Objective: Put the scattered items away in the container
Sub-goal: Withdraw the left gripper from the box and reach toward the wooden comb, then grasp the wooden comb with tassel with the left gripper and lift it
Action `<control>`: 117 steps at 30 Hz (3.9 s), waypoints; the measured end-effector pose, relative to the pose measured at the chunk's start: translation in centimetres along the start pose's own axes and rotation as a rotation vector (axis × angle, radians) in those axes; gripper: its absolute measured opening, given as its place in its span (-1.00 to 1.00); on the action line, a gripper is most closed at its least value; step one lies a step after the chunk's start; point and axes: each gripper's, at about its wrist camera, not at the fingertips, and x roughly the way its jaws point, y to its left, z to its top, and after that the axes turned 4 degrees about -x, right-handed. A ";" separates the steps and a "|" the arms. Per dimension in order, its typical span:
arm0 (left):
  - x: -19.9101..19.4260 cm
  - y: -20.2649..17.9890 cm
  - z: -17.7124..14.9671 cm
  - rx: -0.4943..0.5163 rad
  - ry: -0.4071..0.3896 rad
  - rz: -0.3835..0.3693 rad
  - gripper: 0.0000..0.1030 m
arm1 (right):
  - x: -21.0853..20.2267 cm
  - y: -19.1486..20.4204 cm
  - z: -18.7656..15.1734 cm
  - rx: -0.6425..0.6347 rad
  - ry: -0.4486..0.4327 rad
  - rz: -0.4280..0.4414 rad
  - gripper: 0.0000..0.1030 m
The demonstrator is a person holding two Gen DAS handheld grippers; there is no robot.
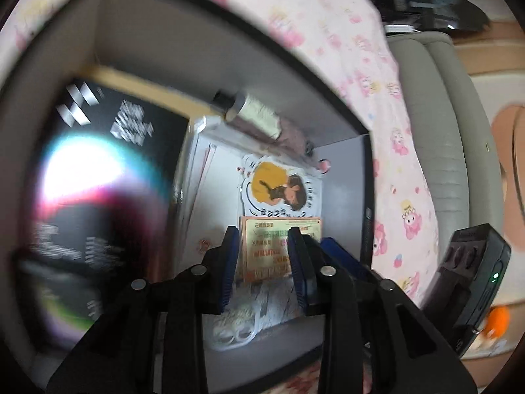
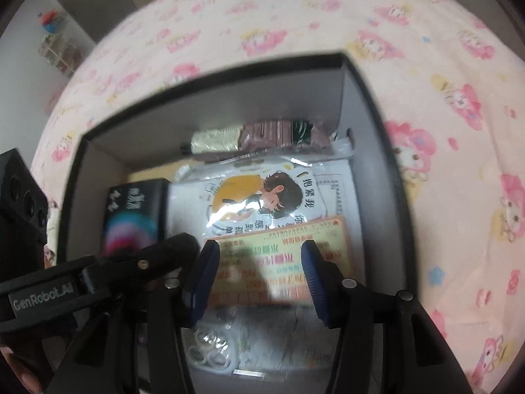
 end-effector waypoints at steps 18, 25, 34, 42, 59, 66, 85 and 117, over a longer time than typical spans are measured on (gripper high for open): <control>-17.6 -1.6 -10.0 0.432 -0.396 0.276 0.17 | -12.8 6.7 -9.0 -0.026 -0.363 -0.079 0.24; -21.5 2.4 -11.6 0.386 -0.437 0.289 0.17 | -14.2 11.5 -11.0 -0.103 -0.384 -0.112 0.24; -26.4 10.8 -12.7 0.273 -0.467 0.371 0.15 | -11.7 20.2 -12.8 -0.285 -0.308 -0.036 0.23; -30.4 20.5 -12.3 0.079 -0.508 0.388 0.08 | -6.7 29.9 -12.9 -0.447 -0.186 0.082 0.17; -28.9 37.4 -4.8 -0.268 -0.431 0.282 -0.07 | 6.3 37.8 -9.5 -0.495 0.110 0.218 -0.12; -29.0 41.0 -0.2 -0.293 -0.464 0.330 -0.07 | 11.4 40.8 -8.5 -0.581 0.250 0.283 -0.12; -25.7 38.9 -2.0 -0.244 -0.329 0.225 -0.49 | 11.4 39.2 -9.2 -0.477 0.267 0.377 -0.32; -25.5 34.5 -3.4 -0.159 -0.238 0.178 -0.29 | 9.5 33.7 -8.8 -0.384 0.221 0.309 -0.19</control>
